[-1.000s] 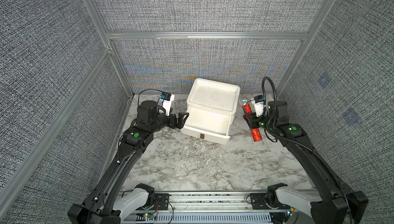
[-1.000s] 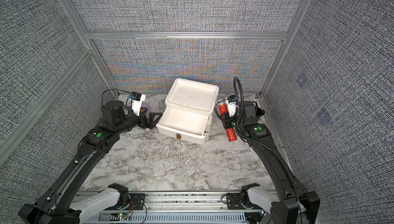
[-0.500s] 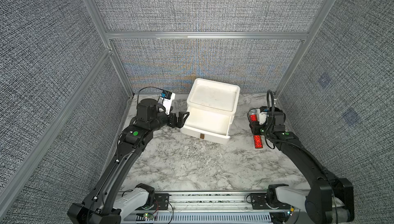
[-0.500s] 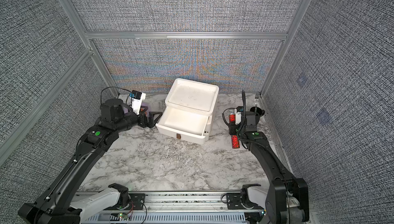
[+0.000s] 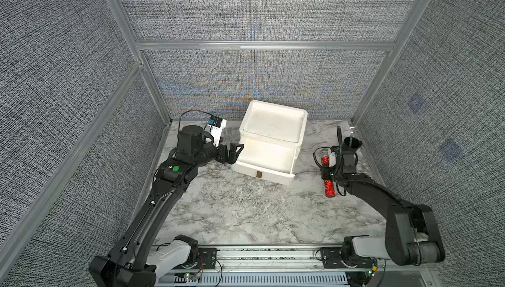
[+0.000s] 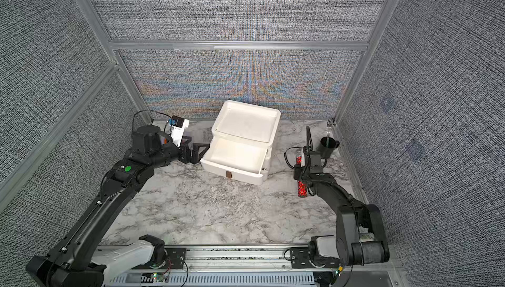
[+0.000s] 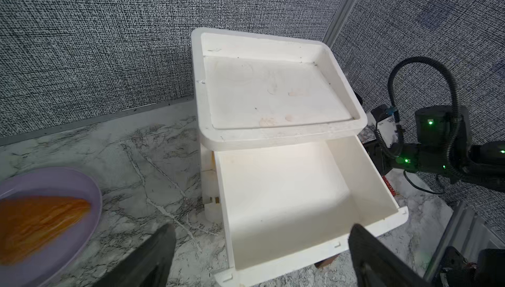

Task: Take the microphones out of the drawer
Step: Place the microphone at the center of the board.

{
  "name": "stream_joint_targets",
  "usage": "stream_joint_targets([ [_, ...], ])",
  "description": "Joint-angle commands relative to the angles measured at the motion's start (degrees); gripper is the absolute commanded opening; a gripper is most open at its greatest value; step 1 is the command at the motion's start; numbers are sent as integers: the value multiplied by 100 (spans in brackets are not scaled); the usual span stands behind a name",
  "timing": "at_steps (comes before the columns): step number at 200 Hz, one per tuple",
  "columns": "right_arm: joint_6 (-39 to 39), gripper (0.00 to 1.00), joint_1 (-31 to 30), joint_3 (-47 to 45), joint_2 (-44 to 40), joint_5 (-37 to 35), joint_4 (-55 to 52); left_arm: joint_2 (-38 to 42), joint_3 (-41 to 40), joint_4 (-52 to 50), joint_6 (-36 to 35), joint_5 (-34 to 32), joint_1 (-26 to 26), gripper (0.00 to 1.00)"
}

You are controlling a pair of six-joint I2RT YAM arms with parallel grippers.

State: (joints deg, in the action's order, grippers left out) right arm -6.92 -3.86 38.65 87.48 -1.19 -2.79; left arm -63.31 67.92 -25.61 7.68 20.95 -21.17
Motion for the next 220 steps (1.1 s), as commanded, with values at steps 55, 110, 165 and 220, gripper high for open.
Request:
stream_joint_targets([
  [55, 1, 0, 5, 260, 525, -276, 385, 84, -159, 193, 42, 41, 10, 100],
  [110, 111, 0, -5, 485, 1049, -328, 356, 189, -271, 249, 56, -23, 7, 100],
  [165, 173, 0, -36, 561, 1287, -251, 333, 156, -270, 318, 82, -3, 7, 100],
  [220, 195, 0, -71, 626, 1458, -239, 313, 150, -262, 322, 86, -58, 7, 100],
])
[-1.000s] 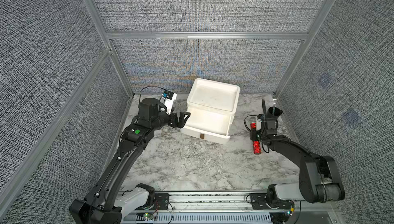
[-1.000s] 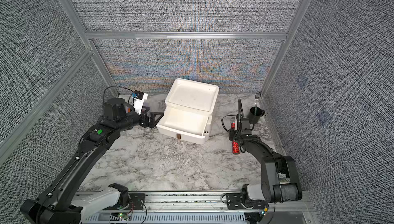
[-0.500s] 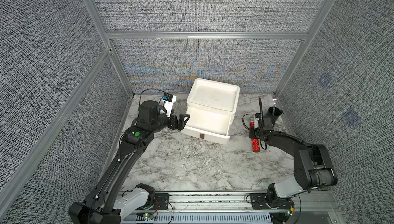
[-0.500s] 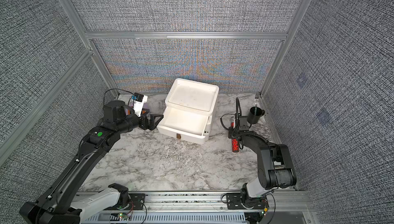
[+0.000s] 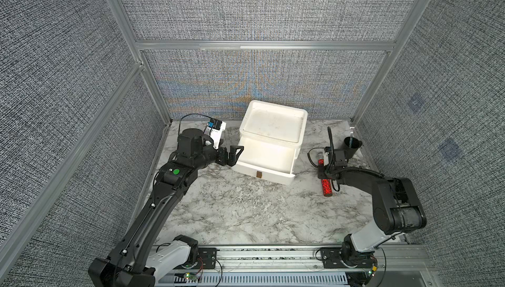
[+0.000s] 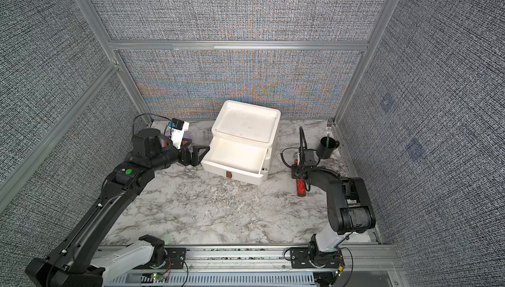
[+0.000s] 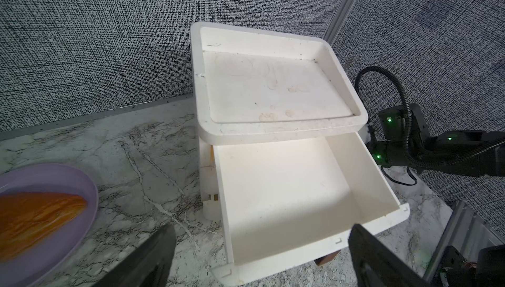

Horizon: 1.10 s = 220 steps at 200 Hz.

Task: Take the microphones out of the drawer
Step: Place the microphone at the center of the board.

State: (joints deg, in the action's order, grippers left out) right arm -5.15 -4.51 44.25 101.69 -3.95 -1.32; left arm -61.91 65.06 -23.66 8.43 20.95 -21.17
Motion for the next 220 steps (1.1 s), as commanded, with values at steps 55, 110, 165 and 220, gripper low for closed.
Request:
stream_joint_targets([
  [55, 40, 7, -95, 120, 89, -42, 49, 83, -12, 116, -7, -90, 7, 100],
  [110, 66, 19, -181, 363, 184, -71, -139, 139, -42, 142, -3, -160, 8, 100],
  [165, 53, 30, -209, 391, 195, -72, -210, 144, -37, 142, -14, -143, 7, 100],
  [220, 66, 38, -233, 453, 210, -63, -337, 211, -50, 116, -17, -179, 8, 100],
])
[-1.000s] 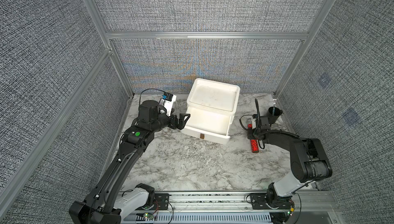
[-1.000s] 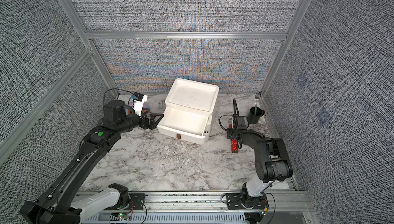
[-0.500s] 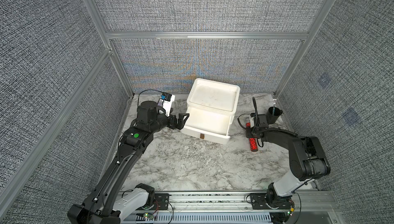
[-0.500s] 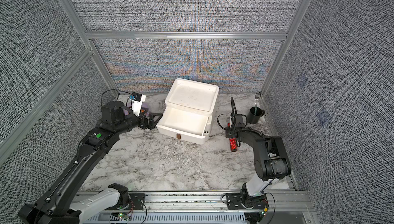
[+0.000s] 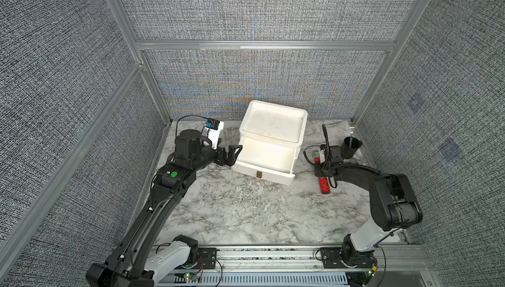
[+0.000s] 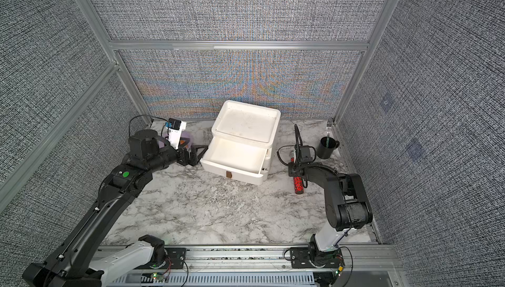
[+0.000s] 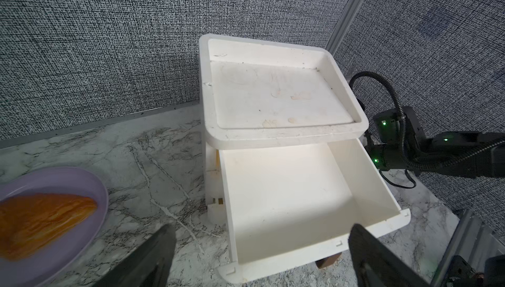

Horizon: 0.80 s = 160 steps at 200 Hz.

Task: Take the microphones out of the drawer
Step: Place the microphone at the center of the board.

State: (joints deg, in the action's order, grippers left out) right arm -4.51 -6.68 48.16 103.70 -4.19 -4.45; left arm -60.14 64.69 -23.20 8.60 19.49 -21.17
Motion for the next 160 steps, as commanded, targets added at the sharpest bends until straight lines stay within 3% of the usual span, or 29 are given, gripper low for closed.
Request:
stream_joint_targets([
  [1, 3, 38, -17, 62, 9, -43, -27, 40, -15, 70, -39, -33, 8, 100],
  [67, 64, 54, -35, 215, -17, -47, -261, 47, -25, 88, -34, -34, 7, 100],
  [160, 150, 58, -46, 476, -216, -114, -581, 29, -13, 79, -35, -15, 8, 100],
])
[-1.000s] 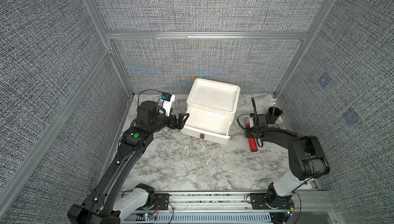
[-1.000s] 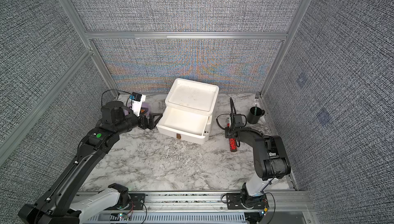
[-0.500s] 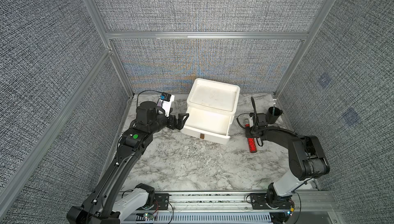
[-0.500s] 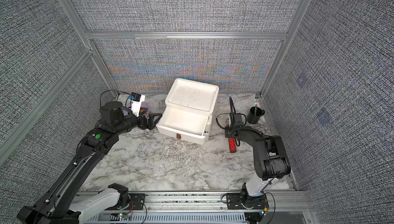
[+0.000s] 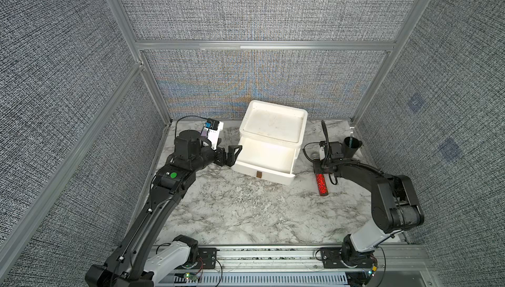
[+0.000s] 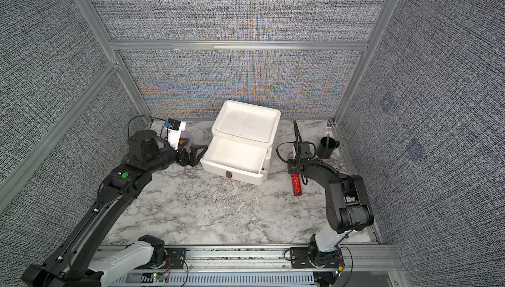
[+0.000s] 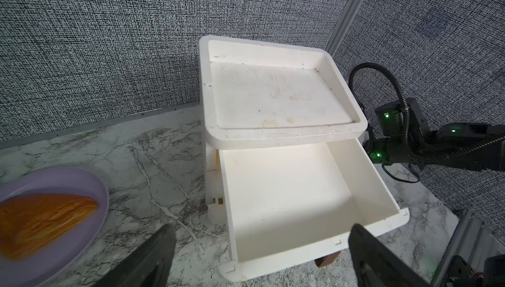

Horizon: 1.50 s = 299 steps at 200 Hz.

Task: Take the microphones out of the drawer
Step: Place the microphone at the center of the board.

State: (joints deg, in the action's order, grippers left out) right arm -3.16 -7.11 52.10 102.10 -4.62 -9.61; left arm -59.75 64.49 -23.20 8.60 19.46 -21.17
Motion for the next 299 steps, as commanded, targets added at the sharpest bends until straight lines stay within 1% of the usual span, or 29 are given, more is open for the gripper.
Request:
stream_joint_targets([
  [1, 16, 58, -6, 87, -58, -63, -71, -11, 9, 79, -35, -13, 8, 100],
  [21, 7, 59, -9, 132, -157, -39, -117, -18, 3, 88, -34, -13, 7, 100],
  [43, 16, 63, -23, 275, -260, -47, -272, -50, 7, 96, -29, 5, 12, 100],
  [51, 26, 71, -26, 337, -301, -52, -340, -56, 3, 96, -23, 14, 12, 100],
  [53, 26, 76, -27, 361, -311, -49, -353, -62, 2, 96, -22, 14, 9, 100],
  [55, 26, 79, -27, 380, -322, -48, -374, -63, 2, 96, -16, 14, 10, 100],
  [61, 26, 83, -27, 441, -368, -32, -418, -63, -3, 105, -1, 17, 8, 100],
  [65, 21, 95, -27, 487, -390, -22, -448, -72, -6, 116, 16, 26, 8, 100],
  [68, 25, 97, -27, 530, -419, -14, -478, -72, -6, 122, 13, 29, 8, 100],
  [106, 143, 98, -10, 1136, -605, -71, -841, -72, 47, 5, -28, 82, 9, 100],
  [143, 240, 98, 190, 1913, -554, -107, -1184, 43, -4, -51, 17, 88, -9, 100],
  [161, 267, 98, 296, 2361, -506, 19, -1321, 92, -95, -57, 48, 56, -27, 100],
  [203, 322, 98, 407, 3324, -448, 822, -1496, 183, -578, 152, 338, -135, -108, 100],
  [228, 316, 98, 412, 3704, -345, 1563, -1321, 298, -797, 312, 484, -177, -291, 100],
  [256, 256, 98, 404, 4260, 69, 2440, -1247, 392, -1012, 409, 566, -500, -608, 100],
  [299, 48, 98, 377, 4798, 692, 3460, -928, 522, -1552, 723, 742, -946, -1056, 100],
])
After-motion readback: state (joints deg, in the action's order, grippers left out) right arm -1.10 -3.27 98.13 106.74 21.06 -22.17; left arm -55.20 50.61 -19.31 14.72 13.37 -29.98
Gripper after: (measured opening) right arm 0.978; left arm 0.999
